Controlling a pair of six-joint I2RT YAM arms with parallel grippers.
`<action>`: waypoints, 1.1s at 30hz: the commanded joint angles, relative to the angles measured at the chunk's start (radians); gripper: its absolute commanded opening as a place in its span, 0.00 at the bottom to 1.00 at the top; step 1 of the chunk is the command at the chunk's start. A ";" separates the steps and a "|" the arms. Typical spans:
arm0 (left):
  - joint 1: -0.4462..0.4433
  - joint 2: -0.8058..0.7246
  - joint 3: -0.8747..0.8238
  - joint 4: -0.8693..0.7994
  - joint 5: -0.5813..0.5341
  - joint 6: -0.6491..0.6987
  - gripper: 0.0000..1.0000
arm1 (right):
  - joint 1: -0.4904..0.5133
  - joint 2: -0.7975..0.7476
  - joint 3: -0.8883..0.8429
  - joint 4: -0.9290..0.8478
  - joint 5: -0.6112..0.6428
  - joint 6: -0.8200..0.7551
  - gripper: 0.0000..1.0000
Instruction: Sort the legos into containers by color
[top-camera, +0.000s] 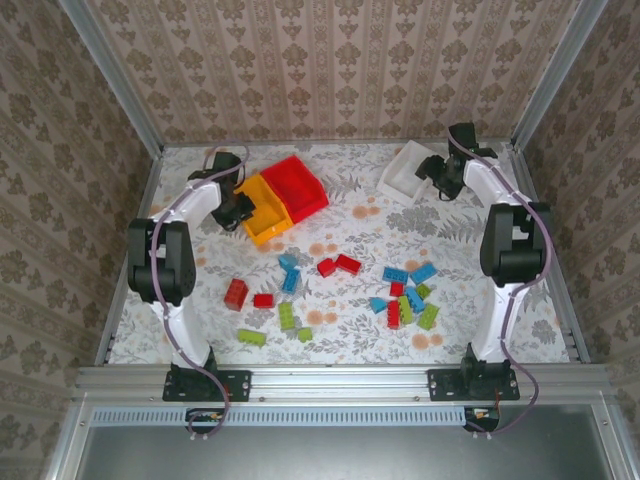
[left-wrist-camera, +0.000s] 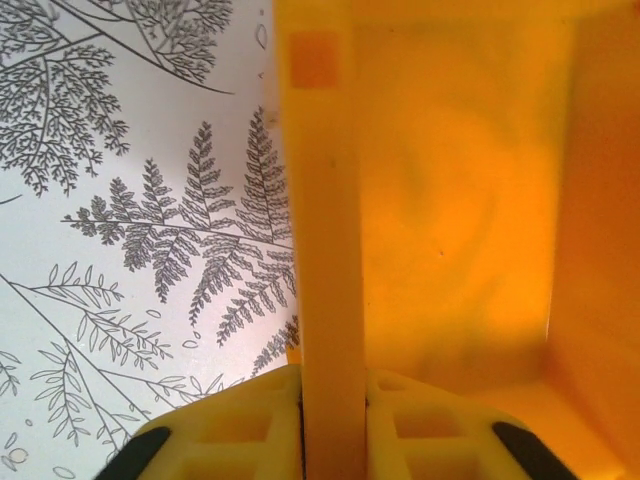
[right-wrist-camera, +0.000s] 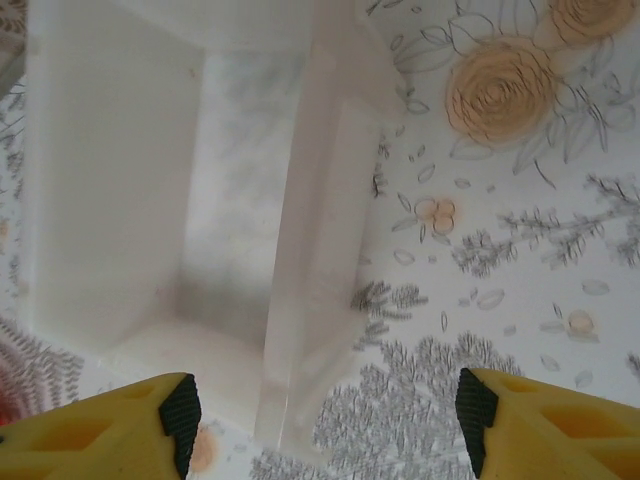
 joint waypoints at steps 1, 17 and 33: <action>-0.011 0.022 0.055 -0.044 -0.015 0.100 0.13 | -0.006 0.082 0.085 -0.071 0.030 -0.035 0.68; -0.057 0.133 0.255 -0.177 0.010 0.521 0.00 | 0.075 0.107 0.144 -0.205 0.116 -0.275 0.02; -0.066 0.137 0.235 -0.169 -0.007 0.627 0.00 | 0.280 -0.020 -0.018 -0.177 0.111 -0.386 0.01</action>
